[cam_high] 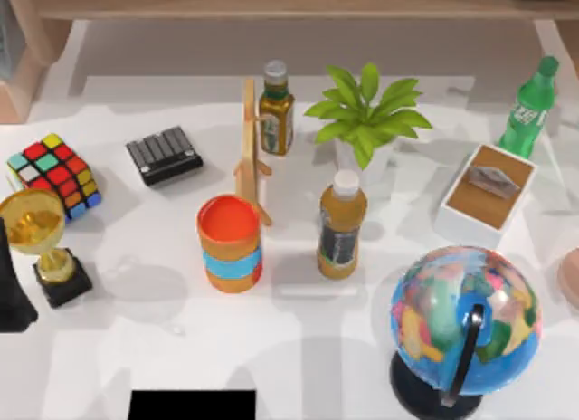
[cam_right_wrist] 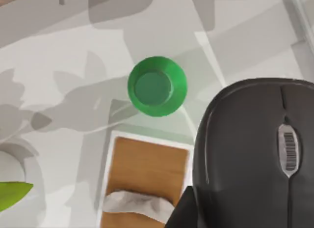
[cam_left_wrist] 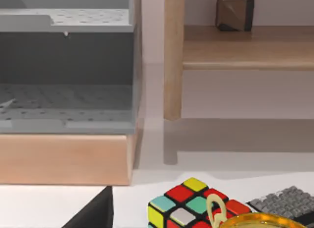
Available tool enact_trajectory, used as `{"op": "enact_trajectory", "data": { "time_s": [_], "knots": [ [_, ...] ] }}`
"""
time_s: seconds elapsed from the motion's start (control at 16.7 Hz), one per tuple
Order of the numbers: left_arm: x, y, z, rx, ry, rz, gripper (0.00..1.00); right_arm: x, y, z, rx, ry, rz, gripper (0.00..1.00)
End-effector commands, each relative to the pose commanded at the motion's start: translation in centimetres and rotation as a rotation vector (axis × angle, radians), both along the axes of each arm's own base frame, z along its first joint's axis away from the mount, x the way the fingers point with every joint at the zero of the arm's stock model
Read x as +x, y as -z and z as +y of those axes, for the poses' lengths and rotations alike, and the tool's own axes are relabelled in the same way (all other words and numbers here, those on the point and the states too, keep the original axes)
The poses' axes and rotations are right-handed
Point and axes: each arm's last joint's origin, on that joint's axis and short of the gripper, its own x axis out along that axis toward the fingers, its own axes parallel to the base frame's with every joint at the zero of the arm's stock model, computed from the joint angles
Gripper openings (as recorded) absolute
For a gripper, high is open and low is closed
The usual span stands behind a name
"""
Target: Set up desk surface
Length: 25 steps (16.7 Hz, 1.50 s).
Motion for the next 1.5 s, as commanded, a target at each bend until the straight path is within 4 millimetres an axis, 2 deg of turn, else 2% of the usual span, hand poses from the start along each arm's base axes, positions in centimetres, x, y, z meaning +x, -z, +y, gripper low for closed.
{"op": "enact_trajectory", "data": {
  "time_s": [0.18,0.42,0.6,0.78,0.96,1.14,1.32,1.5],
  "knots": [
    [0.0,0.0,0.0,0.0,0.0,0.0,1.0,-2.4,-0.1,8.0,0.046,-0.053,-0.015,0.0],
    [0.0,0.0,0.0,0.0,0.0,0.0,1.0,-7.2,1.8,18.9,0.105,-0.156,0.003,0.0],
    [0.0,0.0,0.0,0.0,0.0,0.0,1.0,-12.0,4.7,26.2,0.125,-0.24,0.047,0.0],
    [0.0,0.0,0.0,0.0,0.0,0.0,1.0,-17.4,8.8,32.0,0.106,-0.314,0.11,0.0],
    [0.0,0.0,0.0,0.0,0.0,0.0,1.0,-22.4,13.3,35.8,0.056,-0.371,0.169,0.0],
    [0.0,0.0,0.0,0.0,0.0,0.0,1.0,-26.1,17.0,37.6,0.003,-0.406,0.211,0.0],
    [0.0,0.0,0.0,0.0,0.0,0.0,1.0,-27.5,18.7,38.2,-0.02,-0.418,0.226,0.0],
    [0.0,0.0,0.0,0.0,0.0,0.0,1.0,-27.5,18.7,38.2,-0.02,-0.418,0.226,0.0]
  ]
}}
